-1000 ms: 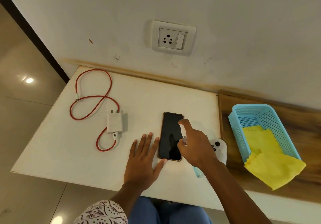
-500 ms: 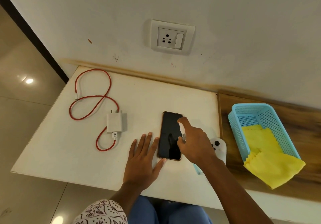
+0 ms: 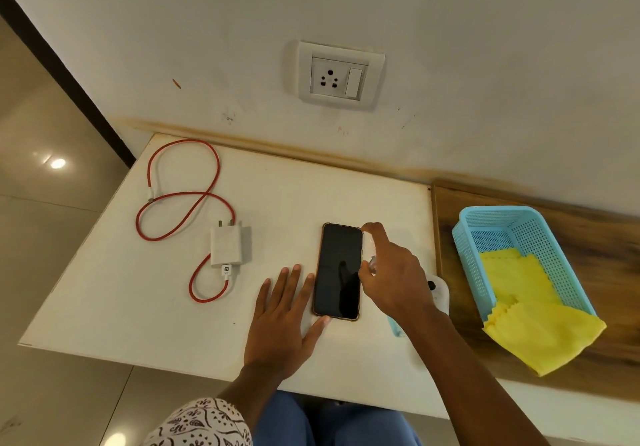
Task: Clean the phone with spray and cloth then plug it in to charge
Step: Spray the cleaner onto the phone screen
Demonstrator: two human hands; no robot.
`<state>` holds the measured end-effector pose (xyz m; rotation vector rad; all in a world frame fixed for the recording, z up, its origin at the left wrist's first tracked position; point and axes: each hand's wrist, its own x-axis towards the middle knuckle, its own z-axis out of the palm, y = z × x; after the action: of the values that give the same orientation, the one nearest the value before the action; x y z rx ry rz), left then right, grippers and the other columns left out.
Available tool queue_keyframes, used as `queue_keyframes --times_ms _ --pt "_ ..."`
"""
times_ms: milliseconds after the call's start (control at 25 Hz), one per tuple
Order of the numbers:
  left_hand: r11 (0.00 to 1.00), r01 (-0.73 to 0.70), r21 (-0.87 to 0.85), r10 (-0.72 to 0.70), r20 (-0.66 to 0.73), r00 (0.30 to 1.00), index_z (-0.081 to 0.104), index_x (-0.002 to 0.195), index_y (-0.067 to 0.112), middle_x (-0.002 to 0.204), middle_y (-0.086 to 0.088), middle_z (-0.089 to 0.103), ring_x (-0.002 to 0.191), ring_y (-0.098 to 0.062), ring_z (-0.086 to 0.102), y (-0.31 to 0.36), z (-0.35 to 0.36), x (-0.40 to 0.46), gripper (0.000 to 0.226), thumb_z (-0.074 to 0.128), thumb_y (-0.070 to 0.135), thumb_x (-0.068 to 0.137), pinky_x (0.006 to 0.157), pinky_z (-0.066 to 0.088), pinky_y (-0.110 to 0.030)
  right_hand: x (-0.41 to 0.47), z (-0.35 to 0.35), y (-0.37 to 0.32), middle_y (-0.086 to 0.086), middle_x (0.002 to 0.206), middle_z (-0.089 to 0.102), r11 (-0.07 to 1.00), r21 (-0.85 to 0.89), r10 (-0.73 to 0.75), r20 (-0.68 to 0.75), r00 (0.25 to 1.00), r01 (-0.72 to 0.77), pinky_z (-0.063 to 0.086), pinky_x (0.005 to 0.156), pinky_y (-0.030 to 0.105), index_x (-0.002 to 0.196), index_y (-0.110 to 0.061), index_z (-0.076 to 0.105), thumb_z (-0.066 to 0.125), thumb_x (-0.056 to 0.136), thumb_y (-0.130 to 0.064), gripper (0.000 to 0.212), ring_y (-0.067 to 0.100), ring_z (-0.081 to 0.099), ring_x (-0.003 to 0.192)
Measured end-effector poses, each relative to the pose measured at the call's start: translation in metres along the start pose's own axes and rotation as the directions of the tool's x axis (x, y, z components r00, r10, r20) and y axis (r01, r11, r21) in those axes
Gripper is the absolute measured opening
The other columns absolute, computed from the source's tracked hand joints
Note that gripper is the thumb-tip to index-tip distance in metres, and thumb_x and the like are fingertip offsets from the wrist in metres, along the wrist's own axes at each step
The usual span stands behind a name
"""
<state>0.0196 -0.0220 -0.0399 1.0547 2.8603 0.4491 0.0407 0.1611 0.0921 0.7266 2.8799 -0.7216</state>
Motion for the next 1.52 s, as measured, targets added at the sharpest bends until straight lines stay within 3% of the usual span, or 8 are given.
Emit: queue_keyframes --times_ms 240,560,840,1120,1240,1520 --pt "1.0 0.007 0.0 -0.007 0.002 1.0 0.022 0.148 0.023 0.155 -0.004 0.019 0.143 -0.024 0.013 0.001 -0.001 -0.001 0.07 0.031 0.062 0.091 0.112 0.016 -0.045 0.011 -0.005 0.003 0.002 0.095 0.06 0.999 -0.044 0.009 -0.068 0.998 -0.012 0.049 0.075 0.026 0.133 -0.027 0.027 0.056 0.089 -0.024 0.053 0.012 0.054 0.074" --pt "1.0 0.009 0.002 -0.009 0.009 1.0 0.022 0.148 0.023 0.155 -0.004 0.019 0.143 -0.025 0.014 0.001 -0.001 0.0 0.07 0.031 0.062 0.09 0.111 0.016 -0.045 0.023 -0.006 0.005 -0.001 0.079 0.053 0.994 -0.096 0.043 -0.051 0.998 -0.048 0.043 0.061 0.021 0.128 -0.025 0.031 0.058 0.086 -0.016 0.05 0.012 0.052 0.061" --pt "1.0 0.003 -0.003 -0.003 0.002 1.0 0.024 0.148 0.021 0.155 -0.005 0.02 0.143 -0.024 0.013 0.001 -0.002 0.0 0.07 0.032 0.061 0.09 0.111 0.017 -0.045 0.001 0.007 0.004 0.0 0.093 0.06 0.999 -0.006 0.036 -0.032 0.999 -0.036 0.048 0.074 0.023 0.137 -0.027 0.027 0.055 0.09 -0.024 0.055 0.012 0.053 0.074" --pt "1.0 0.0 0.017 0.0 0.007 1.0 0.023 0.148 0.022 0.155 -0.005 0.019 0.143 -0.024 0.011 0.0 0.0 -0.001 0.071 0.032 0.061 0.09 0.112 0.014 -0.045 -0.032 0.025 0.002 -0.001 0.096 0.065 1.0 0.018 -0.006 0.066 0.998 0.005 0.045 0.071 0.015 0.136 -0.027 0.027 0.052 0.091 -0.026 0.051 0.01 0.053 0.071" --pt "1.0 0.005 0.009 -0.005 0.005 1.0 0.023 0.148 0.022 0.155 -0.005 0.02 0.143 -0.025 0.013 0.0 0.0 0.0 0.071 0.03 0.063 0.09 0.111 0.015 -0.046 -0.041 0.027 0.007 -0.003 0.106 0.064 0.998 0.058 0.027 0.034 0.999 -0.029 0.046 0.077 0.015 0.139 -0.029 0.024 0.051 0.092 -0.03 0.054 0.007 0.052 0.075" --pt "1.0 0.001 0.003 -0.001 -0.006 1.0 0.023 0.148 0.021 0.155 -0.006 0.02 0.143 -0.025 0.013 0.0 0.001 0.0 0.07 0.029 0.062 0.091 0.112 0.013 -0.045 -0.058 0.035 0.014 -0.006 0.105 0.065 0.994 0.093 0.061 -0.004 0.998 -0.061 0.047 0.075 0.013 0.137 -0.032 0.026 0.052 0.09 -0.033 0.053 0.007 0.056 0.075"
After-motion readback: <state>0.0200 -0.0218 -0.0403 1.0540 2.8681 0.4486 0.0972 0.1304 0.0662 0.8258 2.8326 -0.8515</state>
